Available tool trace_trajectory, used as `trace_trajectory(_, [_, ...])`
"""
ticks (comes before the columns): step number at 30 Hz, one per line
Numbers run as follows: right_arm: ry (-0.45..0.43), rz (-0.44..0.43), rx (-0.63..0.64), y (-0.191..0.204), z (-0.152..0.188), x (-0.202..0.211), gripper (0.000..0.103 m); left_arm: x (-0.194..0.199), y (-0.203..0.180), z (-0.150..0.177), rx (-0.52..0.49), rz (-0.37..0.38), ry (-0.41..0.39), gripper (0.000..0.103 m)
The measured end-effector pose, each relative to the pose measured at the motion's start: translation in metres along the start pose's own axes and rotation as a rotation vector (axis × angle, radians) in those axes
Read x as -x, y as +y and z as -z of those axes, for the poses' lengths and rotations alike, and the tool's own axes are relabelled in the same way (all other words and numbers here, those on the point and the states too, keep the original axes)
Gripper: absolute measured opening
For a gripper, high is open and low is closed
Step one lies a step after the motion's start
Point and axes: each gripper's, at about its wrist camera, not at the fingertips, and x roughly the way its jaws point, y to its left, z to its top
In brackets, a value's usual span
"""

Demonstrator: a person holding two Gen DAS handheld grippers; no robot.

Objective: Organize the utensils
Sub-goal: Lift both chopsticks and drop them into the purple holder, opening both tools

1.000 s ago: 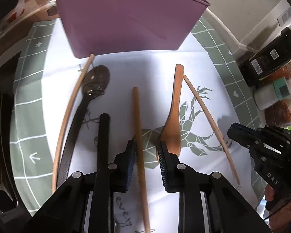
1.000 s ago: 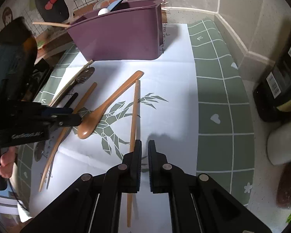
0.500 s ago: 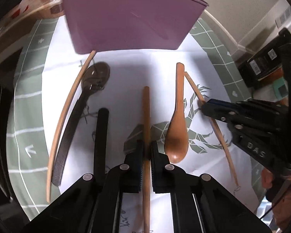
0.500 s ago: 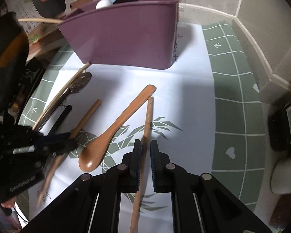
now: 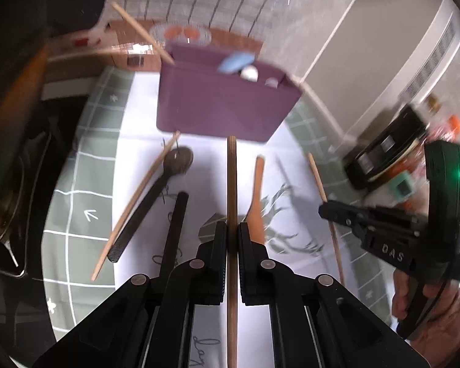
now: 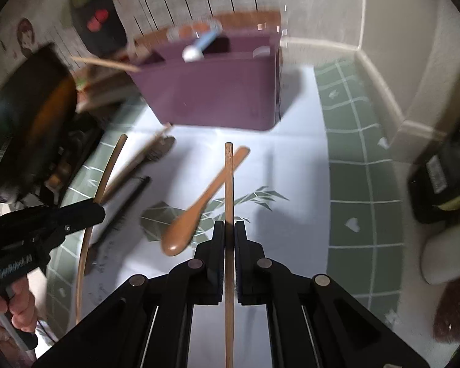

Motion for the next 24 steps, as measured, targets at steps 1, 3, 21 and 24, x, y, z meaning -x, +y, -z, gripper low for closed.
trace_trajectory(1, [-0.019, -0.001, 0.0, 0.001, 0.001, 0.008, 0.005, 0.006, 0.0, -0.001, 0.003, 0.006, -0.014, 0.007])
trace_trajectory(3, [-0.058, 0.002, 0.006, 0.004, 0.002, 0.021, 0.005, 0.019, -0.002, -0.005, 0.004, 0.006, -0.058, 0.007])
trace_trajectory(21, [-0.662, 0.081, 0.162, 0.054, -0.137, 0.188, 0.005, 0.175, -0.089, -0.149, -0.207, 0.063, -0.679, 0.007])
trace_trajectory(24, [-0.765, 0.066, 0.175, 0.057, -0.157, 0.208, 0.005, 0.186, -0.099, -0.17, -0.227, 0.036, -0.788, 0.007])
